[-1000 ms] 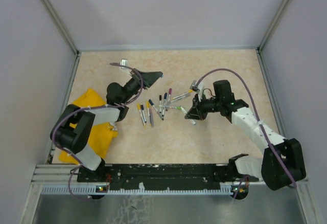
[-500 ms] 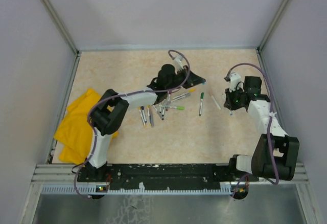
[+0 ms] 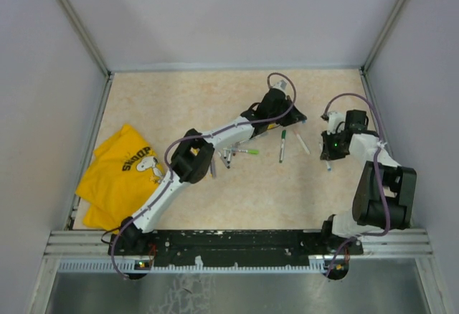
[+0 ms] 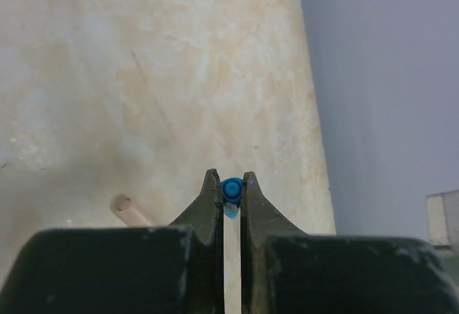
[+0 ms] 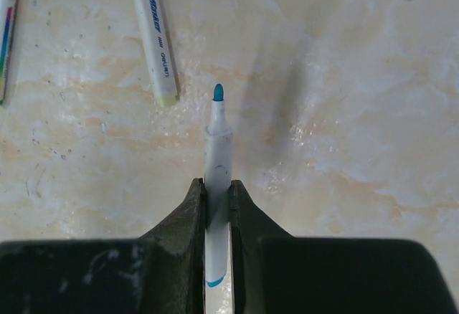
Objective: Open the pen caps
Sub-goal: Place the pen cap at the center of the board, then place the pen at the center of the board.
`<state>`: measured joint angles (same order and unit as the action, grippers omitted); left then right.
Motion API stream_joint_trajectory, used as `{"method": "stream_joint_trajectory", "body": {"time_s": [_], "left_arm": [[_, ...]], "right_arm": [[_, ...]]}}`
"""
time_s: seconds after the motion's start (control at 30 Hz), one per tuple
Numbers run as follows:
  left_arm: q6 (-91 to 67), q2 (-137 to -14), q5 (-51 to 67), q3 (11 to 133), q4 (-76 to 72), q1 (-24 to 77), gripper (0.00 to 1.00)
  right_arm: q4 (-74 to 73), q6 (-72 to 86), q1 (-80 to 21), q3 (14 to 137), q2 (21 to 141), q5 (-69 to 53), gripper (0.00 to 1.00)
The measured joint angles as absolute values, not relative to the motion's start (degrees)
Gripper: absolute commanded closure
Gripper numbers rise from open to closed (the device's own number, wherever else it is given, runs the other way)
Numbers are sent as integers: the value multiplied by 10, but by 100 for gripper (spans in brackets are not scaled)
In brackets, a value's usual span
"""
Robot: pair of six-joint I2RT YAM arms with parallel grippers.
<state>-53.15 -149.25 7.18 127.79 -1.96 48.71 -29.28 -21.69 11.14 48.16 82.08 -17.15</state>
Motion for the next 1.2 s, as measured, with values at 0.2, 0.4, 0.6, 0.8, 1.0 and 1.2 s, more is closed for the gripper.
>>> {"method": "stream_joint_trajectory", "body": {"time_s": [0.2, 0.4, 0.6, 0.8, 1.0, 1.2], "left_arm": [[-552, -1550, 66, 1302, -23, 487, 99], [-558, -1569, 49, 1316, -26, 490, 91], [-568, -1575, 34, 1325, -26, 491, 79], [-567, -1581, 23, 1325, -25, 491, 73], [-567, -1581, 16, 1326, -25, 491, 68], [-565, -1581, 10, 1328, -20, 491, 66]], "right_arm": [[-301, -209, 121, 486, 849, -178, 100], [-298, -208, 121, 489, 853, -183, 100], [-292, -198, 117, 492, 879, -177, 100], [-281, -193, 90, 492, 882, -155, 100], [-279, -193, 77, 493, 898, -144, 98], [-276, -193, 76, 503, 907, -135, 83]]}}
